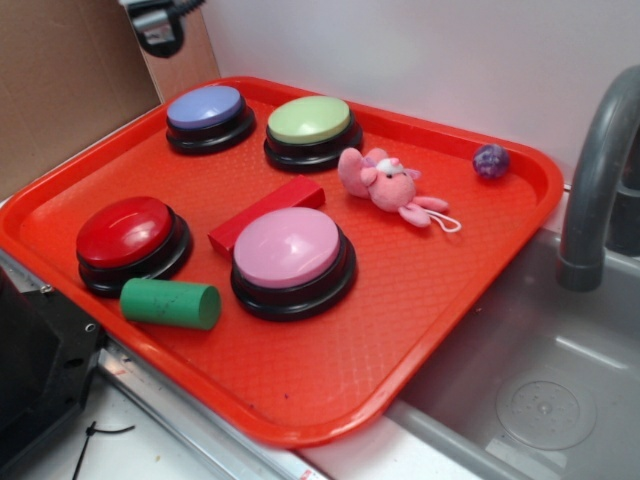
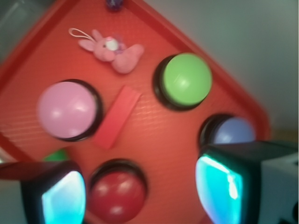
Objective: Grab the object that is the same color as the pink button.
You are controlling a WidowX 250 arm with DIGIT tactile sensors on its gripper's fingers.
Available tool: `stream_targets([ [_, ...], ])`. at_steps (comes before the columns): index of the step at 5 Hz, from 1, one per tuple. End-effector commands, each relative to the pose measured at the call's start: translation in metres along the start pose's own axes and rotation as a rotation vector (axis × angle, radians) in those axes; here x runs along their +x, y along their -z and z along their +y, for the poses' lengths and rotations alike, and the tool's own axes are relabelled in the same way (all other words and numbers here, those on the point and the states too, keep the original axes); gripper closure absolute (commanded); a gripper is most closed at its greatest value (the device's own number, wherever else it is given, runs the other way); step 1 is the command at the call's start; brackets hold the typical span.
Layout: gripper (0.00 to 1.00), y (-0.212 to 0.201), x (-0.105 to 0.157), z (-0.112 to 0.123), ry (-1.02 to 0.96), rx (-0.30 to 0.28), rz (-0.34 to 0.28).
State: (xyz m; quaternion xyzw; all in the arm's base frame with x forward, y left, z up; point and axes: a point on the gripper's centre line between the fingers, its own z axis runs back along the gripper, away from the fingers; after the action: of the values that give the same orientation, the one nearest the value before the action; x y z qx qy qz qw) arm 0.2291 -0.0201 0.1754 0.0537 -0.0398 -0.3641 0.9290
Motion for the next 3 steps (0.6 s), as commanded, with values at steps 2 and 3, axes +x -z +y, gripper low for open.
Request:
stream_targets([
  [2,0.0,0.044,0.062,-0.001,0.345,-0.012,-0.21],
  [3,0.0,0.061,0.072,-0.001,0.354,-0.062,-0.214],
])
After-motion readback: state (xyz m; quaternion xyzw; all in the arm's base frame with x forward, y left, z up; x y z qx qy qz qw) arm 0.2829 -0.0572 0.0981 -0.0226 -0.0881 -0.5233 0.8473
